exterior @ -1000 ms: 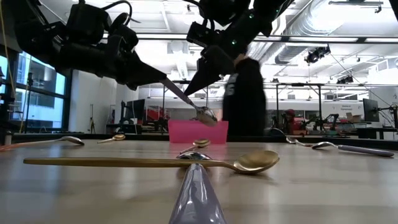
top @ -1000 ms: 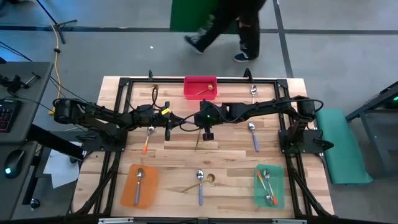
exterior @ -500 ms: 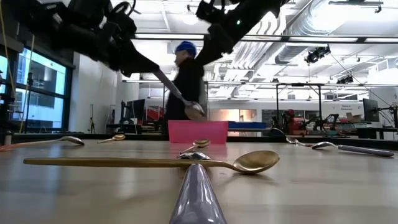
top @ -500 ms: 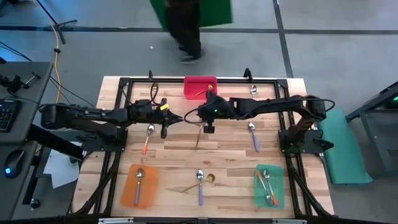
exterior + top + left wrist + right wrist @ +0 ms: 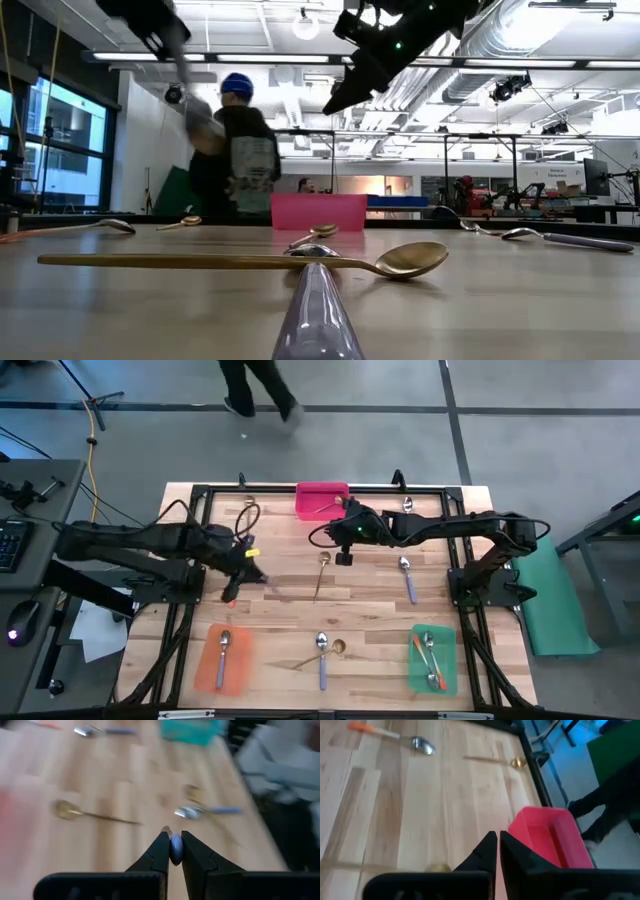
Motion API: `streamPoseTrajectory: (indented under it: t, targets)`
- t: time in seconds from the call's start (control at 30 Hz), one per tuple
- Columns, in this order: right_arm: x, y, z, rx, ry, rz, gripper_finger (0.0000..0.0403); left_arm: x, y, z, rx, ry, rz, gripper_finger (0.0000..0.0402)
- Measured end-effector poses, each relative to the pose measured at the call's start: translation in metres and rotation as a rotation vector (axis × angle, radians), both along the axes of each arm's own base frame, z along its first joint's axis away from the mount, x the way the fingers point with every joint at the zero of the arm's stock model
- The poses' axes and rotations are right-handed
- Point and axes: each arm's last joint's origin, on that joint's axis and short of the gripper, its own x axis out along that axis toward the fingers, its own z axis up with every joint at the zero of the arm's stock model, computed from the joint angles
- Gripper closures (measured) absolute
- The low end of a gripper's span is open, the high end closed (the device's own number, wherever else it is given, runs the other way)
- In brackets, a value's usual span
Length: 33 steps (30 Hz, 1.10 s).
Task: Sort silverware by color (type)
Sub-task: Put the purple spoon into the orange bin
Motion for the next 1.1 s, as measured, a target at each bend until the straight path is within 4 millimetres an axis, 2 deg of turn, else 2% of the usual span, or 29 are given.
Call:
streamPoseTrajectory:
  t: [0.17,0.27,0.4,0.5,0.63,0.8,0.93,1.1]
  targets:
    - [-0.001,0.0,-0.008,-0.001,-0.009,-0.001,0.0401,-0.018,-0.027,0.028,-0.17,0.124,-0.203,0.0386]
    - [-0.002,0.0,-0.009,0.012,-0.009,-0.004,0.0402,-0.03,-0.04,0.047,-0.316,0.196,-0.259,0.0386]
    - [-0.001,0.001,-0.009,0.017,-0.013,-0.005,0.0402,-0.038,-0.055,0.051,-0.458,0.322,-0.259,0.0386]
    - [-0.001,0.001,-0.008,0.018,-0.019,-0.007,0.0402,-0.041,-0.065,0.037,-0.491,0.407,-0.259,0.0386]
    - [-0.001,0.001,-0.008,0.021,-0.019,-0.009,0.0403,-0.038,-0.076,-0.003,-0.49,0.482,-0.256,0.0386]
    - [-0.001,0.001,-0.009,0.022,-0.015,-0.009,0.0403,-0.036,-0.085,-0.043,-0.543,0.504,-0.271,0.0386]
    - [-0.001,0.001,-0.009,0.025,-0.015,-0.011,0.0403,-0.04,-0.084,-0.061,-0.513,0.551,-0.243,0.0386]
    - [-0.001,0.001,-0.009,0.036,-0.02,-0.02,0.0403,-0.041,-0.083,-0.066,-0.49,0.552,-0.218,0.0377]
